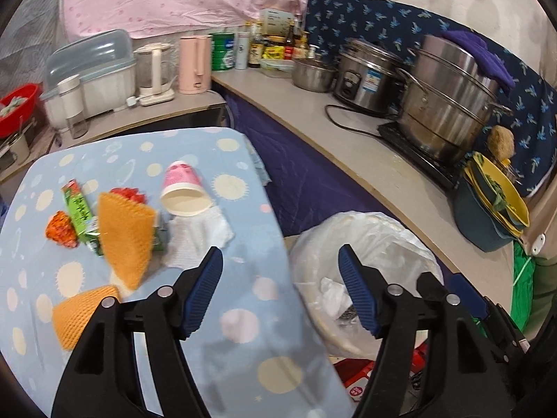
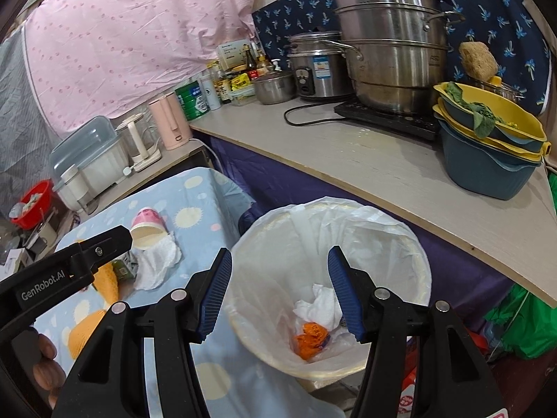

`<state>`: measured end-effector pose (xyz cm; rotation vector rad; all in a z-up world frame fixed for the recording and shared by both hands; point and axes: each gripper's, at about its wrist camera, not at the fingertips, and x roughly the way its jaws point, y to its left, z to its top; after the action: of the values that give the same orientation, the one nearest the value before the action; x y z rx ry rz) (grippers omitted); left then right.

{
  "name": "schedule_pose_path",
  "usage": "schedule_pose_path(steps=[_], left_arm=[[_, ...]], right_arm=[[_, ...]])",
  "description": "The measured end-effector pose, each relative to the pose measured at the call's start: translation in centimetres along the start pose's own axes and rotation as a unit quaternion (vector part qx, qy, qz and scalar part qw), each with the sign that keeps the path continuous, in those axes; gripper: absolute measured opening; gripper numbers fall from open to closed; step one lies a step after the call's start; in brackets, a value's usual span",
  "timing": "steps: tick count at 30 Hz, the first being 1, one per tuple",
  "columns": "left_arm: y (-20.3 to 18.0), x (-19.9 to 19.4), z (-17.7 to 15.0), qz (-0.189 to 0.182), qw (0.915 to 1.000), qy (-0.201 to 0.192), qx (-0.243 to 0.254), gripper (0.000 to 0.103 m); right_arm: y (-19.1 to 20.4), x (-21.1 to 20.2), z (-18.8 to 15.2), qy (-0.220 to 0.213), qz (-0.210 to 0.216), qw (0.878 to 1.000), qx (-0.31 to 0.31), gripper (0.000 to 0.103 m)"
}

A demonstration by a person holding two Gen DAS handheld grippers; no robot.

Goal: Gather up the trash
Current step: 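Move both tools back over the orange foam nets on the table, then grasp an orange foam net with the left tool while the right tool grasps the other net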

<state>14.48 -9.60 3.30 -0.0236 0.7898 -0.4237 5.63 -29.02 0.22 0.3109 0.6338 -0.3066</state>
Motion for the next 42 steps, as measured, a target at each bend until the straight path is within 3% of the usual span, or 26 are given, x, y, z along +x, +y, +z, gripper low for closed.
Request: schedule_pose_path(steps=[10,13,25,32,42], left_arm=[[10.9,-0.2,-2.8,0.071,0.9940,0.027,-0.078,0.081],[14.3,-0.2,-4.2,0.102,0.9892,0.036,-0.099,0.091],[23.6,0.4,-8.7,0.148,0.9738,0.080,-0.153,0.091],[26.5,1.2,-10.3,0.145,0.9684,0.099,-0.177,0.092],[26.9,2.9,-11.0,0.110,0.9704,0.115,-0.182,0.092]], right_arm=[[5.5,0.8,-2.2,0.023,0.031,0.999,-0.026,0.056],[7.3,1.5,-2.9,0.034,0.040,0.998,-0.034,0.056],[14.1,4.6,-5.8,0.075,0.070,0.993,-0.065,0.056],[17.6,6.6,-6.9,0.093,0.087,0.988,-0.087,0.056],[22.1,9.8,-6.2,0.095,0.111,0.983,-0.113,0.061]])
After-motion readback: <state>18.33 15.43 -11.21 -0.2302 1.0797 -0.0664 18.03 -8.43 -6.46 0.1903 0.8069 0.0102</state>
